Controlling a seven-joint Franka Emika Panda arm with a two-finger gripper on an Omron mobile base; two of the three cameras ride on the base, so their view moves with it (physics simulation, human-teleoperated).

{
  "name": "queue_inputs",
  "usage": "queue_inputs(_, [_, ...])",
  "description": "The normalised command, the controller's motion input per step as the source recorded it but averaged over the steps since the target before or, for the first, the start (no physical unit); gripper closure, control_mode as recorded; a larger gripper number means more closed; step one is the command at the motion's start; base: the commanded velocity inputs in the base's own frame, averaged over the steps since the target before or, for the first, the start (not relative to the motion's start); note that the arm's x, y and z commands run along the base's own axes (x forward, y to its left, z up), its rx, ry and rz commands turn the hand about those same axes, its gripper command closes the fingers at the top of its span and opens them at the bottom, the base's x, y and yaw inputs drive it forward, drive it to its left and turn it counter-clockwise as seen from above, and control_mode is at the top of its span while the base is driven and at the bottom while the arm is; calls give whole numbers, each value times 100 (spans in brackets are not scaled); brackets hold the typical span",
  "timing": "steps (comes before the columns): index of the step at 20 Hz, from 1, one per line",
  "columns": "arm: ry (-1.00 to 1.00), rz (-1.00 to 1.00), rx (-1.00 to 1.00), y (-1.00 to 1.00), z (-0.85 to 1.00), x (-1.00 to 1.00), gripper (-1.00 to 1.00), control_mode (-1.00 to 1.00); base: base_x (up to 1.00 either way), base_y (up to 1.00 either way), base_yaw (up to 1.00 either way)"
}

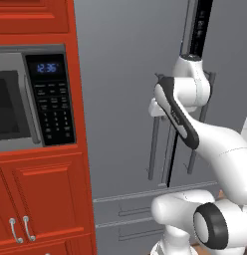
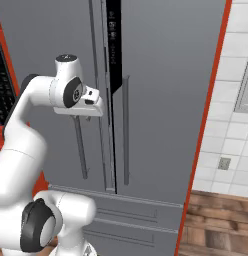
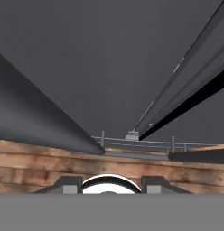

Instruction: Open the fridge, grab two sodas, and place both sodas inside the bowl with ice on the dining counter.

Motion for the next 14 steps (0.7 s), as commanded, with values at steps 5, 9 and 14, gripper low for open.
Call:
queue_inputs(5, [0,0,0,0,0,-2,-100,100,-21,-11,-1])
queue_inputs(9, [0,0,0,0,0,0,-100,100,-40,-44,-11])
queue_inputs(14, [0,0,0,0,0,0,-100,100,-21,-38,-12])
